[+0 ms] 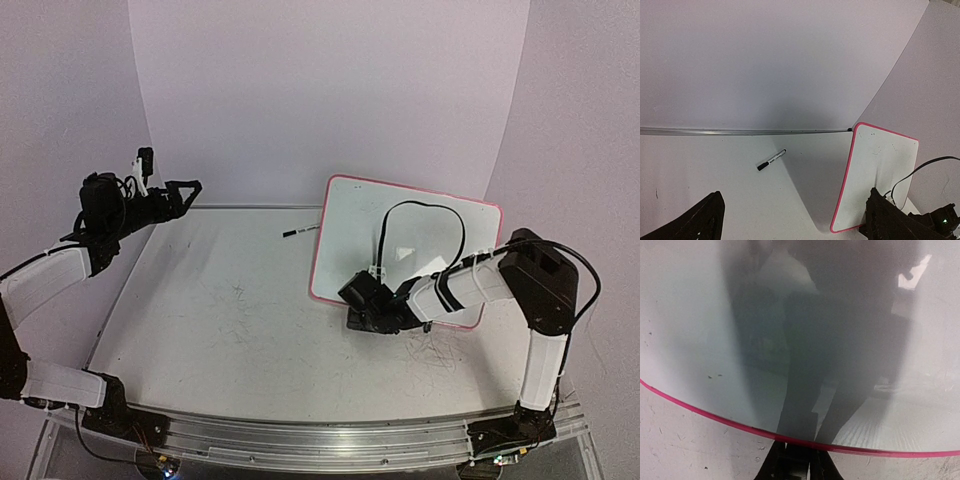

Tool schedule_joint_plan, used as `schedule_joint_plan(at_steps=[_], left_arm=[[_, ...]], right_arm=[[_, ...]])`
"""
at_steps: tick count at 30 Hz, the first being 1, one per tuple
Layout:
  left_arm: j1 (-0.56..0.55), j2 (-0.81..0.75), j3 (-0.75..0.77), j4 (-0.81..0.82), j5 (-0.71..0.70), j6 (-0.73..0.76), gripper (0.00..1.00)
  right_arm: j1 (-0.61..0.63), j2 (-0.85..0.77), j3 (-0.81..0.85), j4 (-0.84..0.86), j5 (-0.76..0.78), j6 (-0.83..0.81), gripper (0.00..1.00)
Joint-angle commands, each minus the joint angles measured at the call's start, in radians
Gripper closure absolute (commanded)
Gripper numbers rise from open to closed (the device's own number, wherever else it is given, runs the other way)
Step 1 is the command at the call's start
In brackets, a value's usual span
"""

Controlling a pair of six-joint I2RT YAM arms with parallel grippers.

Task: Write a sentence on the whiteboard
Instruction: Adjust the whiteboard stand at the center of the board, then pick up the whiteboard marker from the corner of the board.

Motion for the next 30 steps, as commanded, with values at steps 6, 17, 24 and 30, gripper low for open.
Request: schedule_joint_plan(at_steps=[6,17,24,30], left_arm=[[-0.005,-0.002,0.036,0.029,-0.001,0.015,0.01],[-0.004,0.014,0.033,0.028,-0.009,0.021,0.01],[-0.005,0.02,0.032,0.027,-0.011,0.022,0.01],[-0.005,0.023,0.03,0.025,-0.017,0.022,0.0]], right_arm=[[0.067,-0.054,-0.098,0.212,0.022,-0.28,1.0],[0.105,-0.152,-0.258,0.426,-0.105,-0.444,1.0],[0.145,-0.208,-0.315,0.466,-0.105,-0.43,1.0],[0.156,-0.209,-0.314,0.47,-0.085,-0.387,1.0]])
